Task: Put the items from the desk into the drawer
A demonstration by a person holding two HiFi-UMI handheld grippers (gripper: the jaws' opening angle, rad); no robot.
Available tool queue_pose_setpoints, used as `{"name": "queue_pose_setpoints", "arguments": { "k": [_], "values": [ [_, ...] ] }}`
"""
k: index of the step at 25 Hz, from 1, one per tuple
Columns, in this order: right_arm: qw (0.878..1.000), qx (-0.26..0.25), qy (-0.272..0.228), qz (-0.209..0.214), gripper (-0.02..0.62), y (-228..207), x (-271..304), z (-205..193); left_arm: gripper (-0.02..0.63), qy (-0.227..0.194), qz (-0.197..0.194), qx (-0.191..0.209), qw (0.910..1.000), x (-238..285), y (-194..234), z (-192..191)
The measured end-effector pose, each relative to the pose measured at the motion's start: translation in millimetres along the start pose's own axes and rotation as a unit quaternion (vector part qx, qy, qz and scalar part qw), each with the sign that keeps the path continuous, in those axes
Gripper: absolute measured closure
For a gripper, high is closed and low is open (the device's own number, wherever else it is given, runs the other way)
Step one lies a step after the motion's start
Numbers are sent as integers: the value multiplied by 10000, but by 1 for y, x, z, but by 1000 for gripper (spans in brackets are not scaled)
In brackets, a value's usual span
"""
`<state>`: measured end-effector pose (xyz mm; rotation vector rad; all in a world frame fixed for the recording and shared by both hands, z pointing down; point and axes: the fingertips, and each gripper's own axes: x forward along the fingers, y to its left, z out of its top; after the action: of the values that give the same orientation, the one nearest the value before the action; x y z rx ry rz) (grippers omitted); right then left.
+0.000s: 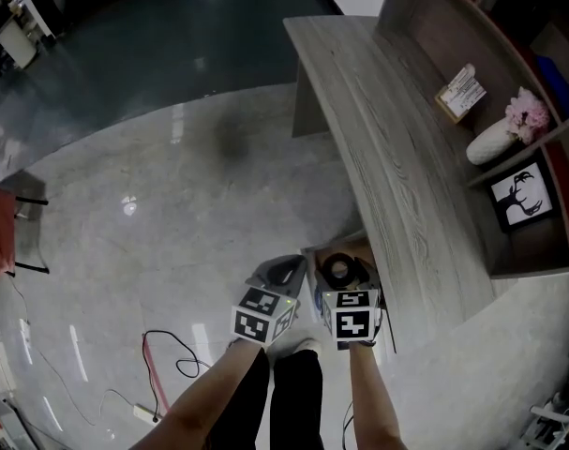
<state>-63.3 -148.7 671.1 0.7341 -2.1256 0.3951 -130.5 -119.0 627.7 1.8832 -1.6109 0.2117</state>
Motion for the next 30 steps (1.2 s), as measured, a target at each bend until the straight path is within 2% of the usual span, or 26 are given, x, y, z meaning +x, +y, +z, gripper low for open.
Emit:
{"name": "queue_pose_setpoints", "arguments": {
  "k": [12,20,30],
  "values": [
    [9998,-99,142,-46,227,-4,25,-13,597,119,39,-134,9998,10,11,-20],
    [9990,-164,-350,-245,225,-3,21,-2,597,108,44,-163,9998,9,9,-21],
    [9984,-292,-420,-245,226,3,9,3,597,34,31,-196,9998,-2,0,-16]
  ]
}}
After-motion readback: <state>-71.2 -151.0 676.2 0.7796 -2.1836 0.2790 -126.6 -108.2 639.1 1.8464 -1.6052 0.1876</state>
